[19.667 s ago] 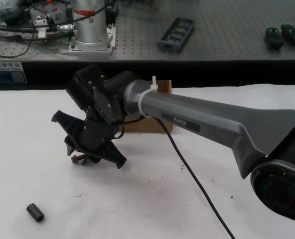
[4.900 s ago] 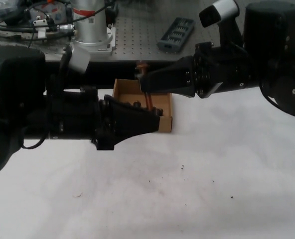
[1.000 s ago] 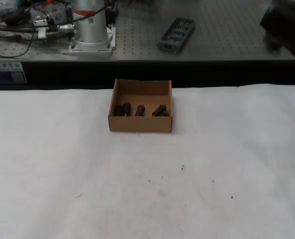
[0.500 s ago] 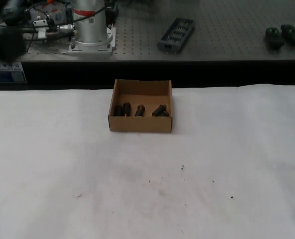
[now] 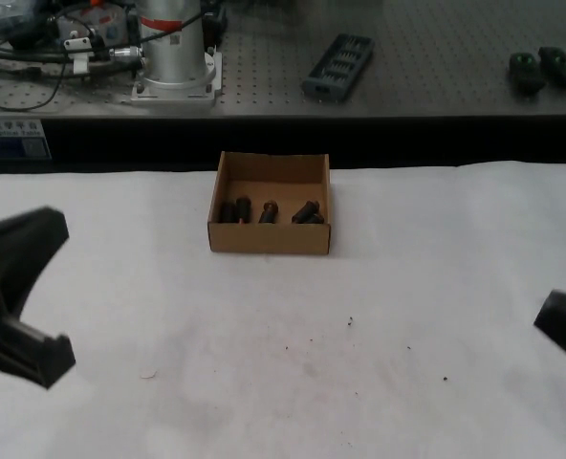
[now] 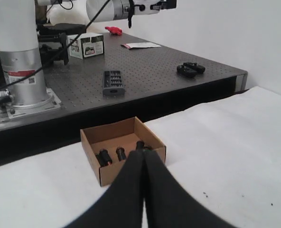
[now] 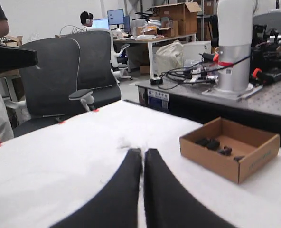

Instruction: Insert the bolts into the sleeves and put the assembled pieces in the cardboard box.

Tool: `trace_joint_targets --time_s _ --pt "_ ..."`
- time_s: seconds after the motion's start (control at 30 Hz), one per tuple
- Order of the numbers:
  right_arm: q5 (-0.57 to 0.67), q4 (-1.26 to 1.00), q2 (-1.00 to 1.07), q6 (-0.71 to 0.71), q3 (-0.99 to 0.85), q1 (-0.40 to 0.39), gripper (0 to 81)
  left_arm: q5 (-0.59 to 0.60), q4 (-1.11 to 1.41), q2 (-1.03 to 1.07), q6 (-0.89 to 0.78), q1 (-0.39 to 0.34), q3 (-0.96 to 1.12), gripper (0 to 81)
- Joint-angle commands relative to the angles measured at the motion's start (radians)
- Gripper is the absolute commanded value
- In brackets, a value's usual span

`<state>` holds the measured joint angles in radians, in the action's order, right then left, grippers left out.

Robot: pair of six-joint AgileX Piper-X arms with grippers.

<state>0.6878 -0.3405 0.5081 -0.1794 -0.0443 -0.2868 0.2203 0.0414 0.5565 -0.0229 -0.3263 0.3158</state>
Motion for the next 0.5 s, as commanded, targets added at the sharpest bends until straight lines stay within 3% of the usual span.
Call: trace_joint_targets --time_s 0.0,0.47 --pt "-0.006 -0.002 -0.009 -0.010 0.022 0.007 4.3 -0.008 0.013 -0.011 -0.008 0.001 -0.030 0.6" --pt "-0.004 -0.039 -0.009 -0.019 0.044 0.005 4.3 -0.008 0.012 -0.011 -0.008 0.001 -0.100 0.6"
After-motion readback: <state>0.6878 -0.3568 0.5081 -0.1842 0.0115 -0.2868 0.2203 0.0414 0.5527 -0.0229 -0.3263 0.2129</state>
